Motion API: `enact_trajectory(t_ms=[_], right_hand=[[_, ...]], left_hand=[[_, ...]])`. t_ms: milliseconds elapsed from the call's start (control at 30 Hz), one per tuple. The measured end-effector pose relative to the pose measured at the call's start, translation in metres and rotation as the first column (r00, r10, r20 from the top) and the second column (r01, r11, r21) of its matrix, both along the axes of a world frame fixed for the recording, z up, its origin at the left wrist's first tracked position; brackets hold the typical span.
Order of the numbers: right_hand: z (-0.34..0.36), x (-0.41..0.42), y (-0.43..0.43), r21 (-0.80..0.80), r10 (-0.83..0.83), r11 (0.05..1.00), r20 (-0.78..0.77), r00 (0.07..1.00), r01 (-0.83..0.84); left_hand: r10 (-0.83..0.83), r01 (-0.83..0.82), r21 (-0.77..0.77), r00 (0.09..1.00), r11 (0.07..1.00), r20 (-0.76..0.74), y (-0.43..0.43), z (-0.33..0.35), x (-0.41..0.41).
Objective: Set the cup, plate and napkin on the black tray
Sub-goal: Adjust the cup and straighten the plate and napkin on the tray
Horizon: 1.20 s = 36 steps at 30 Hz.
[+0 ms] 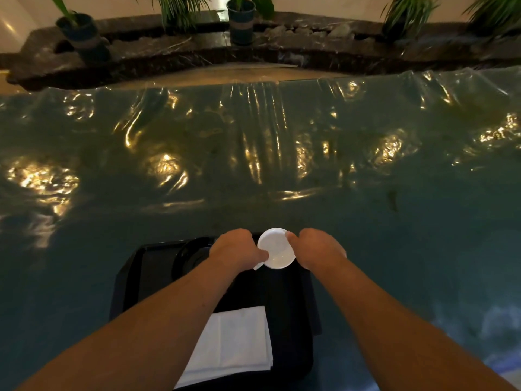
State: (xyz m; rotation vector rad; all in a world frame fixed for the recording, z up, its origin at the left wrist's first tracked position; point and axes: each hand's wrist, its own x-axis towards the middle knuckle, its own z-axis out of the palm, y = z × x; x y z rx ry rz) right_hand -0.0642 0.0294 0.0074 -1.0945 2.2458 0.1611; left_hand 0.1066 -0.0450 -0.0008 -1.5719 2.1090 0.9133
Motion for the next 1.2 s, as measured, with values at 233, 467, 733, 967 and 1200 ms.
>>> enact_trajectory(t_ms=[233,467,733,967,1200], right_hand=[[-0.018,0.011,0.025,0.048,-0.128,0.992,0.31,0.942,0.119],[-0.016,0.005,0.004,0.049,-0.086,0.996,0.283,0.955,0.075],[-0.019,0.002,-0.014,0.064,-0.006,0.998,0.098,0.995,0.0],[-0.004,0.014,-0.015,0.177,0.209,0.965,-0.066,0.976,-0.194],[-0.009,0.017,0.014,-0.255,0.0,0.967,-0.043,0.999,-0.011]], left_hand=[[-0.045,0.035,-0.131,0.996,0.991,-0.073,-0.003,0.002,-0.008],[0.083,-0.087,-0.037,0.991,0.996,-0.103,0.005,-0.014,0.001],[0.127,-0.111,0.129,0.985,0.985,-0.115,0.004,-0.021,-0.002],[0.152,-0.138,0.107,0.98,0.985,-0.129,0.015,-0.014,-0.003],[0.188,-0.218,-0.108,0.952,0.97,-0.24,0.038,0.008,0.031]])
